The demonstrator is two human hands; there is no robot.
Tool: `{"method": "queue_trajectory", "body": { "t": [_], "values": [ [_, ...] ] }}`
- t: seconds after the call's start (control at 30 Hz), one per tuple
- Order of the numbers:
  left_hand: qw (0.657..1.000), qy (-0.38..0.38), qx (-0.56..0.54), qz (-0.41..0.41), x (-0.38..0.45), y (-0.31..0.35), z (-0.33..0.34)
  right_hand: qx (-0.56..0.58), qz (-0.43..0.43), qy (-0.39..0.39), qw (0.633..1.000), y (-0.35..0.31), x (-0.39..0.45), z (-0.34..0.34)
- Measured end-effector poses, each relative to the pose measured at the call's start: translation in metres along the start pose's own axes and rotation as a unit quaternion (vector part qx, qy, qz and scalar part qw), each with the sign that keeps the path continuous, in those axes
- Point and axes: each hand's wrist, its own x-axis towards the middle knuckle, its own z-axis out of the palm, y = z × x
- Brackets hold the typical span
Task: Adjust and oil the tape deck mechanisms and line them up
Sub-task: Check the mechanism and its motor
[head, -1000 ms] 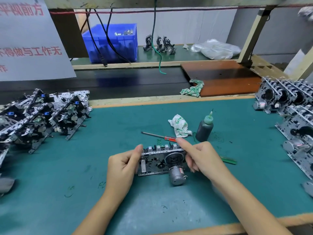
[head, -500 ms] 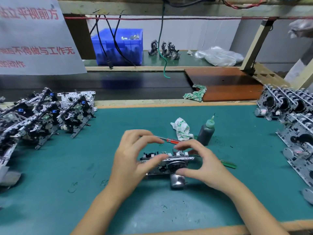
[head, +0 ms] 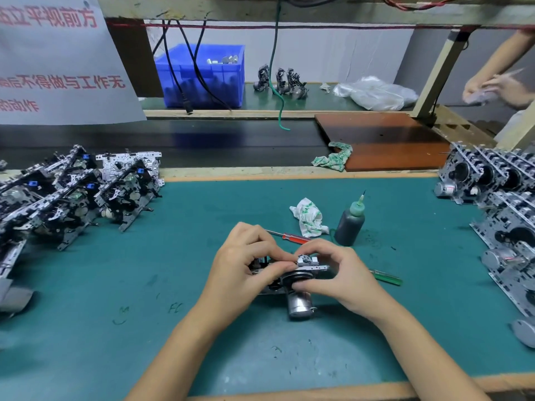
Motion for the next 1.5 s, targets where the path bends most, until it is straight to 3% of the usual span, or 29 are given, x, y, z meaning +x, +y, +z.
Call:
{"method": "queue_trajectory", "body": {
  "t": [0.37, 0.53, 0.6, 0.67, 0.8, 1.0, 1.2, 1.37, 1.5],
  "values": [
    [0.999, -0.025, -0.025, -0.017, 0.001, -0.001, -0.003, 0.003, -0.004, 0.003, 1.000, -0.001, 0.001, 0.000],
    [1.000, 0.007, -0.011, -0.016, -0.002, -0.001, 0.001, 0.032, 0.002, 0.013, 0.999, 0.003, -0.004, 0.004],
    [1.000, 0.007, -0.013, -0.012, -0.002, -0.001, 0.001, -0.023, -0.020, 0.024, 0.999, 0.000, -0.006, 0.004],
    [1.000, 0.005, -0.012, -0.012, -0.001, -0.002, 0.001, -0.144, -0.097, 0.082, 0.981, -0.004, -0.010, 0.001],
    [1.000, 0.009, -0.005, -0.017, -0.002, -0.002, 0.002, -0.297, -0.271, 0.175, 0.899, -0.004, -0.017, -0.006],
    [1.000, -0.001, -0.021, -0.023, -0.002, -0.002, 0.000, -0.348, -0.299, 0.176, 0.871, -0.001, -0.017, -0.009],
    [0.999, -0.009, -0.019, -0.028, -0.002, -0.002, -0.001, -0.281, -0.264, 0.175, 0.906, -0.006, -0.022, -0.008],
    [1.000, -0.005, 0.016, -0.010, -0.009, -0.003, -0.011, -0.103, -0.096, 0.252, 0.957, -0.004, -0.029, -0.018],
    [0.998, 0.050, 0.033, -0.026, -0.023, -0.010, -0.024, -0.145, -0.032, 0.215, 0.965, 0.007, -0.040, -0.012]
  ]
}}
